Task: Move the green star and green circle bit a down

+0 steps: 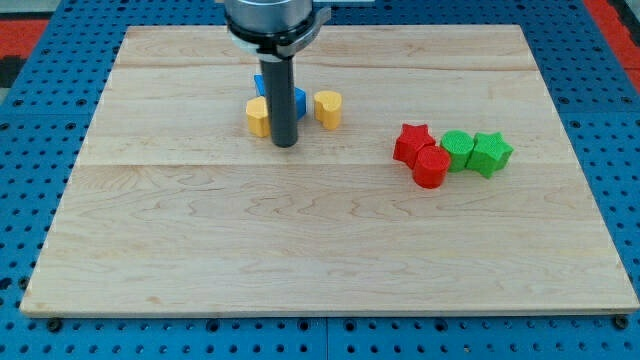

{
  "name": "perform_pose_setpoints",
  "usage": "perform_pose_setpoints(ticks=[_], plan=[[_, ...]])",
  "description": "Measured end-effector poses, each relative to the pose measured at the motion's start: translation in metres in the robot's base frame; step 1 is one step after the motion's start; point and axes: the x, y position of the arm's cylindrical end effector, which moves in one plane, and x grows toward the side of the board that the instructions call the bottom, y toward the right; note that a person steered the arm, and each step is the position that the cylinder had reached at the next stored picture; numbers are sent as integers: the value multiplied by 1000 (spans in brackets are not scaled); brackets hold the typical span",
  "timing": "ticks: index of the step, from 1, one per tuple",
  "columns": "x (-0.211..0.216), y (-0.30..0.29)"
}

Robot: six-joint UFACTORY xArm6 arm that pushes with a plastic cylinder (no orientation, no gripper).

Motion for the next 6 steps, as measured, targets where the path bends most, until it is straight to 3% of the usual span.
perform_pose_setpoints(ticks=[1,2,3,4,5,6], plan=[[-14,120],[-11,153],[19,175],[4,176],[-32,215],[-14,275]])
